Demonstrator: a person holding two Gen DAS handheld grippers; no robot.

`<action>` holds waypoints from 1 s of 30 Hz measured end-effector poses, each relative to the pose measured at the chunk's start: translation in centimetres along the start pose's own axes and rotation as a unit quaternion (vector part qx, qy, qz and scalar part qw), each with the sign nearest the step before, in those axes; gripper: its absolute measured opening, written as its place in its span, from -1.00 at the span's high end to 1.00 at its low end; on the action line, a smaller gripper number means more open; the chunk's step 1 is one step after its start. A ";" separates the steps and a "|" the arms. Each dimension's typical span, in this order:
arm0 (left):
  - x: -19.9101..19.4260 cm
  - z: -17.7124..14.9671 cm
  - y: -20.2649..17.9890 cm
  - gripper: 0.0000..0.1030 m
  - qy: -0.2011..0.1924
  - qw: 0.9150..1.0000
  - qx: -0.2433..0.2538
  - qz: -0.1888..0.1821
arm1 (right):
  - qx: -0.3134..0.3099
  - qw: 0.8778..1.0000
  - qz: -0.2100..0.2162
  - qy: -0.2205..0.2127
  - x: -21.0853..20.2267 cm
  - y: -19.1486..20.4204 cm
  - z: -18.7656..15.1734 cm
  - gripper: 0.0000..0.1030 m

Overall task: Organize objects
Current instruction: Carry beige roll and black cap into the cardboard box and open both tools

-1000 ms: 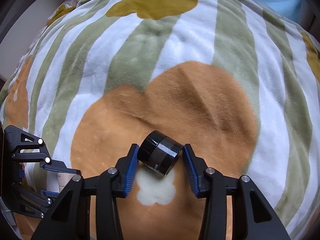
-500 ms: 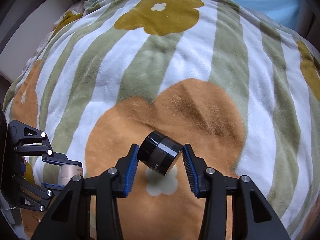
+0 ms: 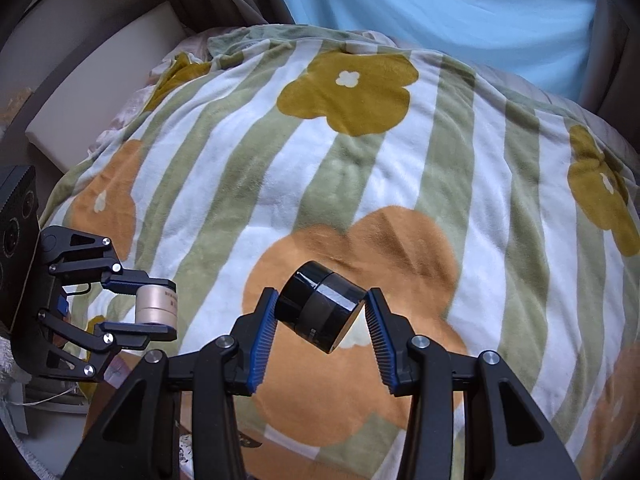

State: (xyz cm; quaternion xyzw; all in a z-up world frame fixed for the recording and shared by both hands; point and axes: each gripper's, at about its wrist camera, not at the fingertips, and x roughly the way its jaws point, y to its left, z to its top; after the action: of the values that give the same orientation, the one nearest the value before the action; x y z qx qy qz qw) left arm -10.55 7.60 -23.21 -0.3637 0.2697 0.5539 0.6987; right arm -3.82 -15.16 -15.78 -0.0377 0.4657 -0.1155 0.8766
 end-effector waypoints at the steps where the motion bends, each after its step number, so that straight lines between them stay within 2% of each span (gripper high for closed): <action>1: -0.7 -0.2 -0.5 0.51 -0.004 1.000 -0.003 0.004 | -0.002 1.000 0.001 -0.002 -0.8 0.4 -0.3 0.20; 7: -4.3 -2.1 -3.2 0.51 -0.022 0.999 -0.033 0.025 | -0.009 1.000 0.013 -0.004 -4.6 2.1 -2.9 0.20; 14: -6.8 -6.5 -6.5 0.51 -0.021 0.995 -0.087 0.043 | -0.014 1.000 0.016 0.009 -6.7 3.9 -7.0 0.20; 22: -7.8 -11.6 -10.5 0.51 -0.008 0.990 -0.131 0.050 | -0.022 0.999 0.014 0.021 -7.8 5.7 -11.1 0.20; 30: -6.7 -15.1 -13.3 0.51 0.010 0.986 -0.163 0.040 | -0.010 0.999 0.018 0.044 -6.9 6.7 -15.0 0.20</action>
State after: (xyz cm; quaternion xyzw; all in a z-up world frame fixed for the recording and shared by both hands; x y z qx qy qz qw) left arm 1.19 -10.04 -24.11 -0.4669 0.1969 0.6145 0.6047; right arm -18.78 -6.40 -19.84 -0.0333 0.5054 -0.0968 0.8568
